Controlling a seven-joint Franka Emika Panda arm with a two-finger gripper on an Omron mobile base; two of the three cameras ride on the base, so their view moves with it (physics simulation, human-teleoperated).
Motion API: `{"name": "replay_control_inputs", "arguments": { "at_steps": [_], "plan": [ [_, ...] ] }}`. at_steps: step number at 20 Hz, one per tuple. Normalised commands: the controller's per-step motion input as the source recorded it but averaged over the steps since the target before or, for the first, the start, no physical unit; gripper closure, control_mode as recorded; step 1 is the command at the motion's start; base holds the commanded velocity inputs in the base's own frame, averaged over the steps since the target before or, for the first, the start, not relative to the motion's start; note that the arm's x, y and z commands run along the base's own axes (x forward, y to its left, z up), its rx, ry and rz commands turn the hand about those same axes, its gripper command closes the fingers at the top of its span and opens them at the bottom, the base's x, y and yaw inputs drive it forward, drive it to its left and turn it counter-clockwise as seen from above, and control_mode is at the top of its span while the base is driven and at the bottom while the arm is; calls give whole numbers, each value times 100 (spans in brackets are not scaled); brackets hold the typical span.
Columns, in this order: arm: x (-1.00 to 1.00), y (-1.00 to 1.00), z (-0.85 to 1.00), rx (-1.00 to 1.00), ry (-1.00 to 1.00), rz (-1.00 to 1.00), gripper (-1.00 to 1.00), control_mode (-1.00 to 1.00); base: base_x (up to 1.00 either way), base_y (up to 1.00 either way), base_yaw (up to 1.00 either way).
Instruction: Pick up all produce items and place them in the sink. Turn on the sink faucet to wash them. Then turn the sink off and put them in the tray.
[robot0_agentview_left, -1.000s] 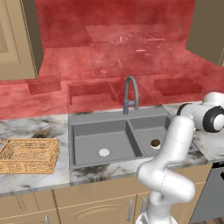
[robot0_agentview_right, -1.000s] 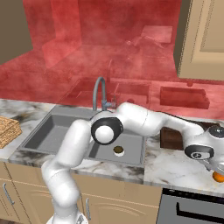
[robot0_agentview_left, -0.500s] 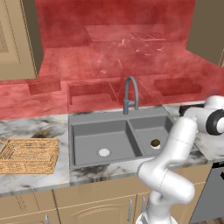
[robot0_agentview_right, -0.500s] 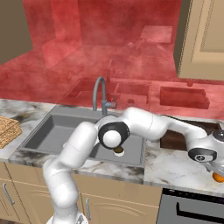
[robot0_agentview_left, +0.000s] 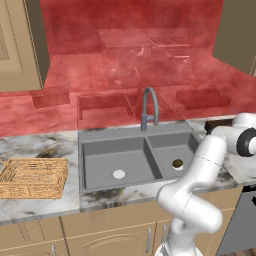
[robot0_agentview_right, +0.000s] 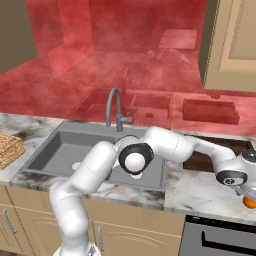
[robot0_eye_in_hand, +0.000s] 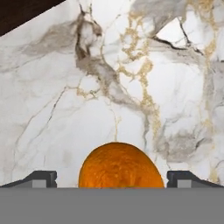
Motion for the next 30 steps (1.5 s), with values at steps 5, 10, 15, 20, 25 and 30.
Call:
{"name": "replay_control_inputs", "arguments": {
  "at_steps": [5, 10, 15, 20, 25, 30],
  "plan": [
    [1, -2, -10, 0, 0, 0, 100, -100, 0, 0, 0],
    [-13, 55, 26, -6, -9, 3, 100, -100, 0, 0, 0],
    [-45, 100, 52, -23, -15, 12, 100, -100, 0, 0, 0],
    [-12, 100, 8, -26, 0, 24, 100, -100, 0, 0, 0],
    [0, 100, 27, -21, 1, 29, 100, -100, 0, 0, 0],
    [0, 100, 68, -11, 11, 25, 100, -100, 0, 0, 0]
  ]
}}
